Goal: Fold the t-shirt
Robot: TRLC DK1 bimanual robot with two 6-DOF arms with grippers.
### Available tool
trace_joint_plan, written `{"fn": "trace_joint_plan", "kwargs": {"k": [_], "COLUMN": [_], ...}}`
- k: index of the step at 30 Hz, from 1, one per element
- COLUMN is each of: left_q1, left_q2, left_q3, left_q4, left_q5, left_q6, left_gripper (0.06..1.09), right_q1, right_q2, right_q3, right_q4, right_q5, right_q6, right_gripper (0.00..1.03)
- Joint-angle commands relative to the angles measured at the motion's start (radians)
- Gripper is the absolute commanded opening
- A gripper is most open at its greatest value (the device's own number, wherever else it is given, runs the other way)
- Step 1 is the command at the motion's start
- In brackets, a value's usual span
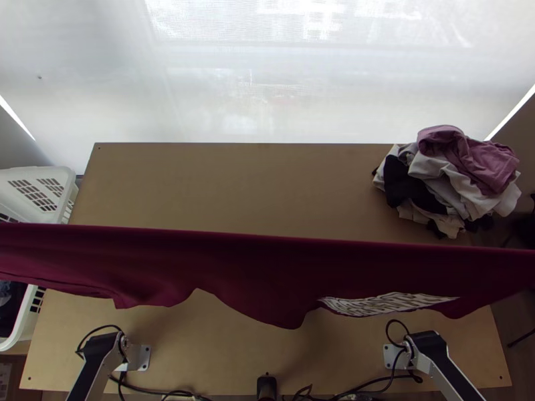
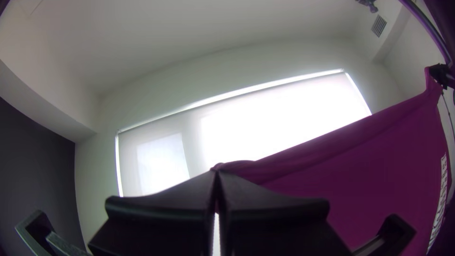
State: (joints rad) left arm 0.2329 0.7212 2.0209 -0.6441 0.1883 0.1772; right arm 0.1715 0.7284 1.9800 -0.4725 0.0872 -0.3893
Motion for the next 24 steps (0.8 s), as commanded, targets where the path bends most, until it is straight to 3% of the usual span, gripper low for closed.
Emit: {"fn": "trace_joint_plan", "kwargs": {"k": [1, 10, 17, 24], "left_q1": [0.000, 0.000, -0.006, -0.030], "left_q2": [-0.008, 0.004, -0.008, -0.135], "left_q3": [0.022, 0.075, 0.059, -0.327], "left_q4": [0.027, 0.054, -0.035, -0.043], "left_q5": [0.002, 0.002, 0.000, 0.020], "left_q6": [0.004, -0.010, -0.010, 0.024], "left_gripper": [0.09, 0.09, 0.09, 0.09], "right_q1": [-0.027, -0.044, -0.059, -0.059], "right_q2": [0.017, 0.068, 0.075, -0.006], "right_q3": [0.086, 0.238, 0.273, -0.027], "right_q4": [-0.011, -0.063, -0.149, -0.152], "right_q5": [-0.003, -0.004, -0.004, -0.007], "right_q6": [0.004, 0.007, 0.018, 0.101], "right_gripper": [0.03, 0.03, 0.03, 0.03]}}
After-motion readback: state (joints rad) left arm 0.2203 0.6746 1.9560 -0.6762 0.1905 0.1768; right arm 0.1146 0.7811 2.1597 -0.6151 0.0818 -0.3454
